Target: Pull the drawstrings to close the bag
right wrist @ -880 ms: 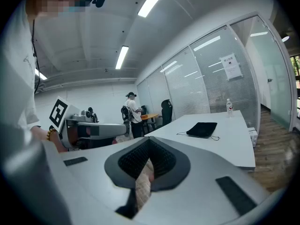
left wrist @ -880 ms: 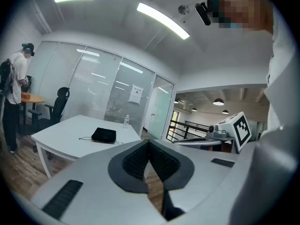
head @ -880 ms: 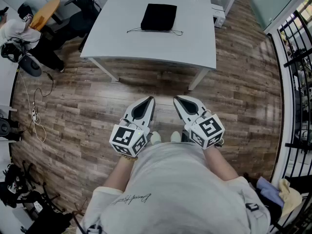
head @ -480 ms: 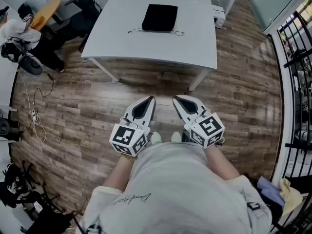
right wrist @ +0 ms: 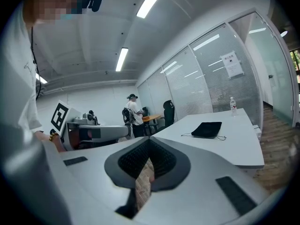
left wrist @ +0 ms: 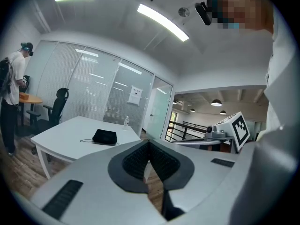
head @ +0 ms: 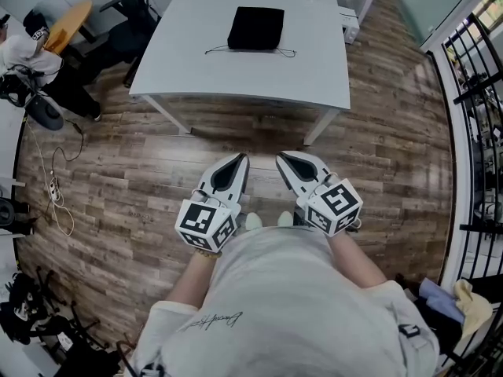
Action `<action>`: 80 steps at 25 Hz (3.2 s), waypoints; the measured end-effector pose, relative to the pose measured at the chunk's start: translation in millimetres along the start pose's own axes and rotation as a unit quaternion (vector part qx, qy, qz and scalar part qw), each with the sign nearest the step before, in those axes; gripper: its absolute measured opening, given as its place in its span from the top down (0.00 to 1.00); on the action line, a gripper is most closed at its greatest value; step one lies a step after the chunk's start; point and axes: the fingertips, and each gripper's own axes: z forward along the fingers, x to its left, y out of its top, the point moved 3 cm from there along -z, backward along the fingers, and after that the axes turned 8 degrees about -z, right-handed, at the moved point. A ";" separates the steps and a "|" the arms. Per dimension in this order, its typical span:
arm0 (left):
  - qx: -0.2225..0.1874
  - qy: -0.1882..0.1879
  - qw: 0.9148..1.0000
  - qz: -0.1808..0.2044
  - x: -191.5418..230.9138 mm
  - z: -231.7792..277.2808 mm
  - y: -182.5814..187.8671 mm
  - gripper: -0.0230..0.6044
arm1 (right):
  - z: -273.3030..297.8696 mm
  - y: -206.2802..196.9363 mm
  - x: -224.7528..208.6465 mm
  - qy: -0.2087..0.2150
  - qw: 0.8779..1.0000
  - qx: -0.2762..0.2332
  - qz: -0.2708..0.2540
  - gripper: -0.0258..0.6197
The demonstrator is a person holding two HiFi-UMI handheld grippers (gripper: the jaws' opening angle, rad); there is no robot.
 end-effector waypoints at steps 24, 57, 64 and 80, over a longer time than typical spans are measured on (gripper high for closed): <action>0.003 -0.031 1.000 -0.002 54.1 -6.7 8.3 0.95 | 41.5 -2.2 10.8 -0.039 0.999 -0.007 0.005 0.93; -0.016 -0.006 1.000 -0.026 192.6 251.3 117.8 0.95 | 222.2 69.2 -250.3 0.001 1.000 -0.023 0.007 0.93; -0.013 -0.012 1.000 -0.019 201.2 289.1 129.3 0.95 | 234.8 73.5 -289.1 -0.006 1.000 -0.020 0.013 0.93; 0.019 -0.060 0.998 -0.014 242.4 328.5 144.8 0.95 | 267.4 73.6 -312.0 -0.060 0.998 -0.005 0.032 0.93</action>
